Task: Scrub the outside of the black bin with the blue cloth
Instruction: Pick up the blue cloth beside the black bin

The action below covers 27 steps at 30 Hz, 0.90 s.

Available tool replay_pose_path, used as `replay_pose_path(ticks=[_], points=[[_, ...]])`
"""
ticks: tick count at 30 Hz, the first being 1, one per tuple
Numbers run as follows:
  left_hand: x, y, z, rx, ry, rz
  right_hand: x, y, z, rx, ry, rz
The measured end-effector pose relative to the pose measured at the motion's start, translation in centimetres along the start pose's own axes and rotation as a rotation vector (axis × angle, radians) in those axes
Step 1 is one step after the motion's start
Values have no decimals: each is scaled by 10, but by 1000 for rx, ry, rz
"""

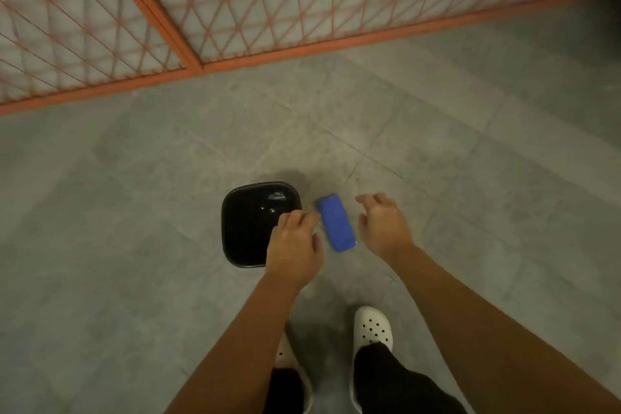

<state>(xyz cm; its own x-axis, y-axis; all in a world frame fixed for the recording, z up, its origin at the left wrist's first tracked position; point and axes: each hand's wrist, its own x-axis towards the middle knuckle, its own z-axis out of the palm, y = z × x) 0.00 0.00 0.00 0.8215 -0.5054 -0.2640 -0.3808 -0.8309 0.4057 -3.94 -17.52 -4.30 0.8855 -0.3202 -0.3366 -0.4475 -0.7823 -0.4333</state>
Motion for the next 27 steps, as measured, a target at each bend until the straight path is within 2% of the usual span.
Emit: replay_pose_path(ticks=[3,7,10,14,16,21,27], points=[[12,-19,50,37,-9,31,11,29,52,17,-26,56],[26,-41,100,221,-54,-78,20,61,116,47,-97,118],[36,-64,127,157,-117,-167,28,77,149,50,-150,150],[42,-78,150,83,-144,-158,38,94,183,53,-200,178],[44,-81,163,49,-108,-159,45,102,199,52,-222,191],[47,-85,194,108,99,-122,67,112,232,58,-292,226],[57,-80,221,246,113,10,91,119,275,161,-294,346]])
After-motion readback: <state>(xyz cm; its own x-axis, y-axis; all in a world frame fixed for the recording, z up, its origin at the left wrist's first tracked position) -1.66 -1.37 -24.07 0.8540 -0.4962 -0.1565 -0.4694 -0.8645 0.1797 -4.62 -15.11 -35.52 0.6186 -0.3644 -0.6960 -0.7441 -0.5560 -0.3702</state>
